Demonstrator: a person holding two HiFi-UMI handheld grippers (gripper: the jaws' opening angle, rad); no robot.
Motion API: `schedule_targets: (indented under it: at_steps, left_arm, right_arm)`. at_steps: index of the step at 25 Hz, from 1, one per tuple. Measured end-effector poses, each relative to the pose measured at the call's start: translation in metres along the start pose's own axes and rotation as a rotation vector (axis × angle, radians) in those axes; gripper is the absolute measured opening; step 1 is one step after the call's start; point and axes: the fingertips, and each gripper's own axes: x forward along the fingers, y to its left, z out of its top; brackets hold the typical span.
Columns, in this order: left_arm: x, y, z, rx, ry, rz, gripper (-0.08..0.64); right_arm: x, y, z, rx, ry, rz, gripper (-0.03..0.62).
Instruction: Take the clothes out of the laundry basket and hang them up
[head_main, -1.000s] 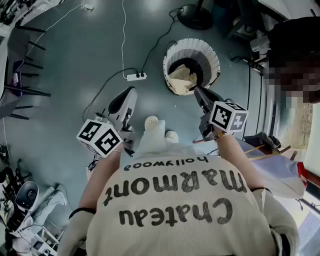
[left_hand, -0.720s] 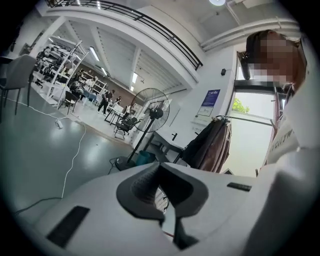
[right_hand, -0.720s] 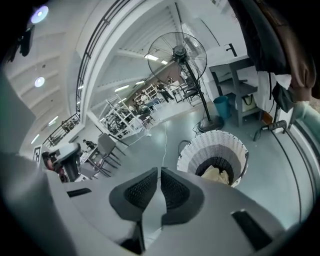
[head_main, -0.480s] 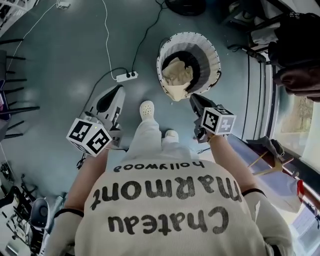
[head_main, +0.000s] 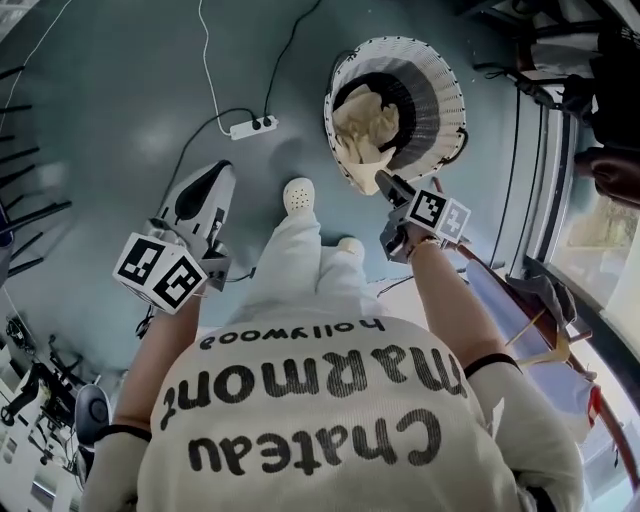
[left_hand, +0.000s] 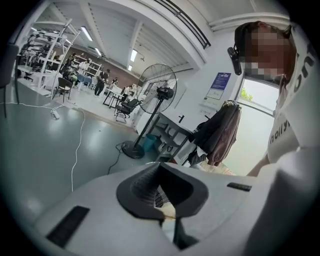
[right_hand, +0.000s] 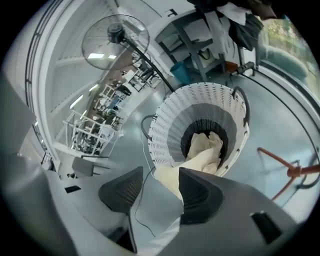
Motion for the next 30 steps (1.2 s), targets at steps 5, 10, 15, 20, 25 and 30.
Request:
schedule_targets:
  at_steps: [5, 10, 15, 20, 25, 30]
  left_arm:
    - [-0.002, 0.028, -0.006, -0.021, 0.021, 0.021, 0.008]
    - [-0.009, 0.046, -0.017, -0.035, 0.044, 0.049, 0.009]
    - [-0.016, 0.055, -0.023, -0.042, 0.056, 0.052, 0.009]
    - [-0.010, 0.039, -0.022, 0.040, 0.061, -0.054, 0.009]
    - [0.003, 0.012, -0.023, 0.044, 0.052, -0.158, 0.009]
    - [0.015, -0.041, -0.034, 0.059, 0.065, -0.313, 0.009]
  right_arm:
    - [0.039, -0.029, 0.010, 0.267, -0.050, -0.115, 0.243]
    - [0.064, -0.055, -0.002, 0.462, -0.070, -0.247, 0.247]
    - [0.072, -0.068, -0.033, 0.484, 0.011, -0.320, 0.216]
    - [0.066, -0.070, -0.055, 0.451, 0.061, -0.337, 0.041]
    - [0.045, -0.056, -0.050, 0.372, 0.057, -0.258, 0.038]
    - [0.010, -0.020, -0.044, 0.257, 0.063, -0.089, 0.037]
